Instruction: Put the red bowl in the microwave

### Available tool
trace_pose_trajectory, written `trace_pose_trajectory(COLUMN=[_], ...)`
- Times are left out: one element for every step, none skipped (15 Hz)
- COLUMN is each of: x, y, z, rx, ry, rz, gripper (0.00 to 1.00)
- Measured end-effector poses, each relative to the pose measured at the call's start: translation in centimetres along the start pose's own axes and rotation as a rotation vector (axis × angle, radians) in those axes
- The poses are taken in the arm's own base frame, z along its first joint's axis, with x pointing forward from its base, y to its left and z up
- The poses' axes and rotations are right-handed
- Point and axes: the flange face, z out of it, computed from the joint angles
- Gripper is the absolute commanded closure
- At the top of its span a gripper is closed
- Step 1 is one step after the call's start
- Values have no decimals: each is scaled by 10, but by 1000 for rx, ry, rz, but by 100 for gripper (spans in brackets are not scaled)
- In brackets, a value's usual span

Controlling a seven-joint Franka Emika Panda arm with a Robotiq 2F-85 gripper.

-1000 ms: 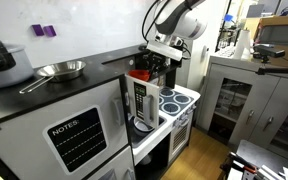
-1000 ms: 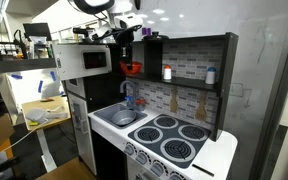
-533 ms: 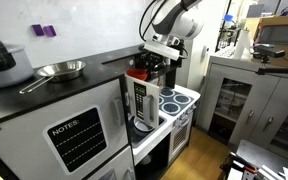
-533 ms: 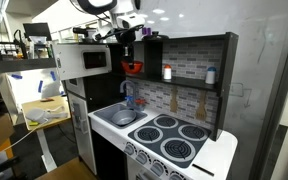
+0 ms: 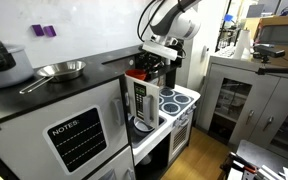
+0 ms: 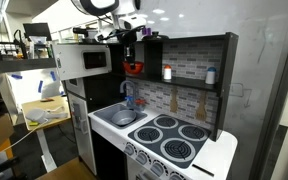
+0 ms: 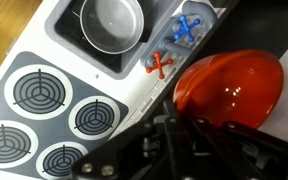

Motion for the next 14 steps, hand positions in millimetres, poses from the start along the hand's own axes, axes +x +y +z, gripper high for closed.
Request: trace_pose_trajectory(x=[0,0,0,1,1,0,0,0,0,0,-1,-2,-3,-4], y=[0,-1,-1,-2,-2,-2,-2,-3,-4,-5,-6,-7,-7,-7], z=[0,1,1,1,1,2,2,3,5,6,6,7,8,10], rx=[0,-1,-1,-3,-4,-6,-8,-10,-11,-12,-12,-12,-13,-16], ry=[0,0,1,2,3,3,3,3,3,3,3,2,0,-3], rz=[-1,-2,-4,-6,-9,-11,-13,-16,-19,-21,-23,-26,-28,-29], gripper=[98,98,98,98,94,68,66,61,53,47,38,32,25,19])
